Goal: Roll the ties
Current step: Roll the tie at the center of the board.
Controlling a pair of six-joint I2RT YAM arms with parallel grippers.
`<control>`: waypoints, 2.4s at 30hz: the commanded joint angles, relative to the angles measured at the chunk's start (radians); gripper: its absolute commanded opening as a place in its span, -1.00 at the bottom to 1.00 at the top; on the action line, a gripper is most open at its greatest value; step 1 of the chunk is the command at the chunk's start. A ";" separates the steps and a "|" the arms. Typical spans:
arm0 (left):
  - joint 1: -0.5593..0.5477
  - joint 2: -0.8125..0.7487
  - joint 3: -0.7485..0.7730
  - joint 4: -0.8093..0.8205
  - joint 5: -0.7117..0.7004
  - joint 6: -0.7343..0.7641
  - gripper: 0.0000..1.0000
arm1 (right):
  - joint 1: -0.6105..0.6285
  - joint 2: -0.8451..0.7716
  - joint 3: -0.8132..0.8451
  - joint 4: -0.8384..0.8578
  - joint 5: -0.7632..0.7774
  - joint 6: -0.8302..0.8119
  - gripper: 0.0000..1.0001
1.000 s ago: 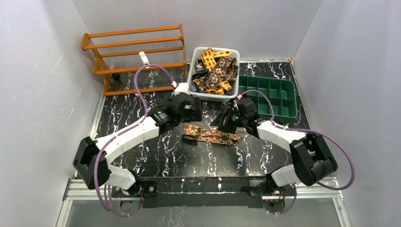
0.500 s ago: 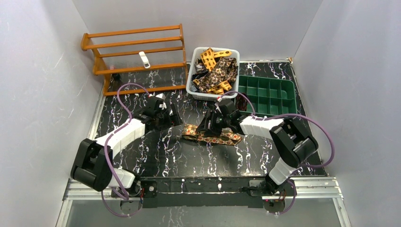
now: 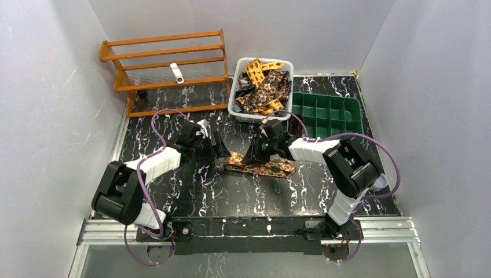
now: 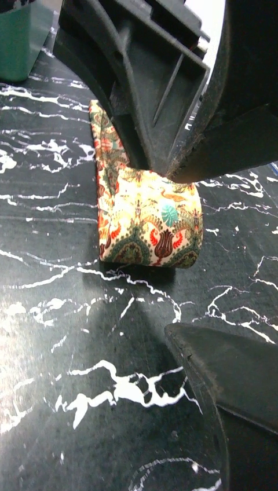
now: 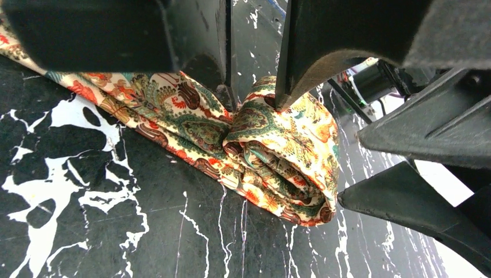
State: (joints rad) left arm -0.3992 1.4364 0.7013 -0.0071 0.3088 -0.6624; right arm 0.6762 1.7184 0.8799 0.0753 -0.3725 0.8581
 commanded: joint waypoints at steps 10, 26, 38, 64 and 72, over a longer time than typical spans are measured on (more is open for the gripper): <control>0.005 0.067 -0.040 0.127 0.188 0.021 0.66 | -0.004 0.039 0.026 -0.046 0.030 -0.071 -0.21; 0.046 -0.159 0.079 -0.333 -0.428 -0.096 0.77 | 0.009 -0.160 0.012 0.171 -0.070 -0.618 0.96; 0.058 -0.261 0.070 -0.389 -0.442 -0.046 0.83 | 0.124 -0.019 0.061 0.203 -0.192 -1.181 0.97; 0.063 -0.236 0.066 -0.393 -0.390 -0.002 0.85 | 0.145 0.157 0.187 0.082 -0.227 -1.299 0.83; 0.064 -0.200 0.069 -0.397 -0.374 0.012 0.85 | 0.148 0.199 0.180 0.044 -0.161 -1.349 0.82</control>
State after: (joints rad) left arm -0.3420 1.2243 0.7700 -0.3759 -0.0738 -0.6693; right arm 0.8196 1.8965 1.0397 0.1490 -0.5640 -0.4431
